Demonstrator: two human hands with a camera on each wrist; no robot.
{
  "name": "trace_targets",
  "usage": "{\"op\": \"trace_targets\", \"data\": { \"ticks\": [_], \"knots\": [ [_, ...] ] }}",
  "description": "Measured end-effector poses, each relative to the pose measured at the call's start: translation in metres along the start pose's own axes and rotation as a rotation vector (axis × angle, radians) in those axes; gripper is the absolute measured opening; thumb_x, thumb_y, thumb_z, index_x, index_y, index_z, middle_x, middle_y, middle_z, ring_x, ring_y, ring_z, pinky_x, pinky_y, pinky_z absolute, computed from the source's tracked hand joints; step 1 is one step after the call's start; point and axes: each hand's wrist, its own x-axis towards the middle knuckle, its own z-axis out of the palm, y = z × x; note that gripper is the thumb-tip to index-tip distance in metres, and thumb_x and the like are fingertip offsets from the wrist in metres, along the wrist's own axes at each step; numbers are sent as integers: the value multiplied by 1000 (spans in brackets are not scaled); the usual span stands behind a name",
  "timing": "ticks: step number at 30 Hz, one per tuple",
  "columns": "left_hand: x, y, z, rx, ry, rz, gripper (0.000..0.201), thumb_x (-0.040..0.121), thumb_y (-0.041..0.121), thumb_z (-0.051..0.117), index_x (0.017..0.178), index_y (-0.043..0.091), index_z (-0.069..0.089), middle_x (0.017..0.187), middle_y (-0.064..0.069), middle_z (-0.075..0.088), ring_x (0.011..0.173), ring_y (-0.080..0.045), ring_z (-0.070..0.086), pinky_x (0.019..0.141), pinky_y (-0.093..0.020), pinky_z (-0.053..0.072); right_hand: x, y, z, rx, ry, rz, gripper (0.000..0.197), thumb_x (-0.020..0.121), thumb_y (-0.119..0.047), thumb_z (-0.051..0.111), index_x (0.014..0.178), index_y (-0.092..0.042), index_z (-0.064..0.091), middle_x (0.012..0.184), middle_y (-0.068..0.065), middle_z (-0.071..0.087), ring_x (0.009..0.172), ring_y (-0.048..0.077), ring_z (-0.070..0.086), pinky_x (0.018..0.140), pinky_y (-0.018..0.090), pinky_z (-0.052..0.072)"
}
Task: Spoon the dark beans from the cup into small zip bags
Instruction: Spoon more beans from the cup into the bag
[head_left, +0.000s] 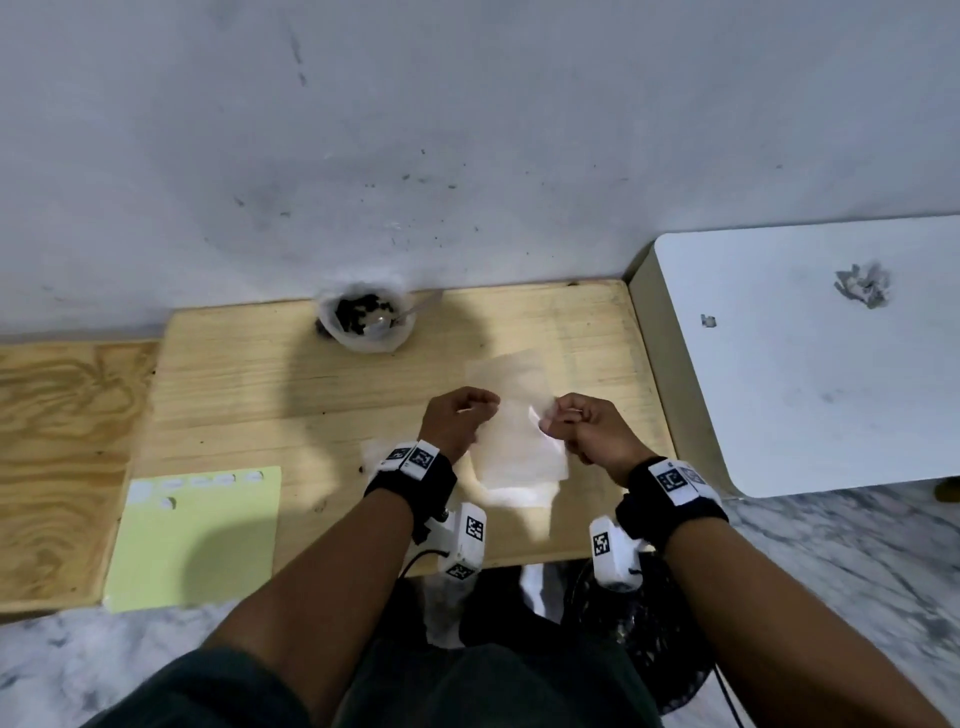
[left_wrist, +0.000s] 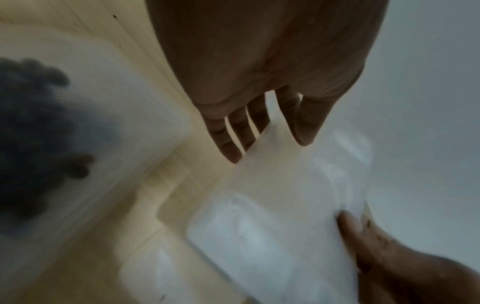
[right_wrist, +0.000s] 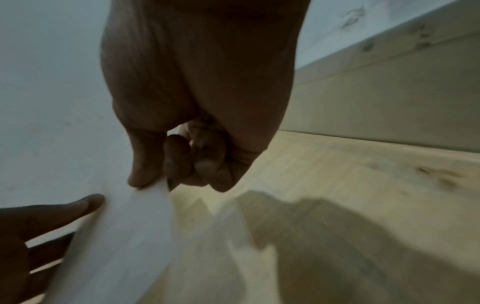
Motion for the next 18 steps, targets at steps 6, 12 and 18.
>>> {"op": "trace_targets", "data": {
  "ticks": [6,12,18],
  "knots": [
    [-7,31,-40,75,33,191,30,84,-11,58,75,15,69,74,-3,66,57,-16,57,52,-21,50,11,-53,18,-97,-99,-40,24,83,-12,78,80,-13,55,58,-7,38,48,12,29,44,20,21],
    [-9,64,-100,475,-17,267,36,81,-4,55,64,25,67,69,5,67,66,-12,60,69,-27,49,24,-109,61,-251,-245,-34,26,79,-6,74,102,-17,76,71,1,66,49,12,32,48,21,22],
    [-10,66,-156,622,66,344,5,64,39,70,61,38,65,96,7,71,98,-13,64,97,-40,47,31,-135,125,-251,-280,-5,17,75,2,73,92,0,77,58,-1,49,49,12,27,46,19,17]
  ]
}}
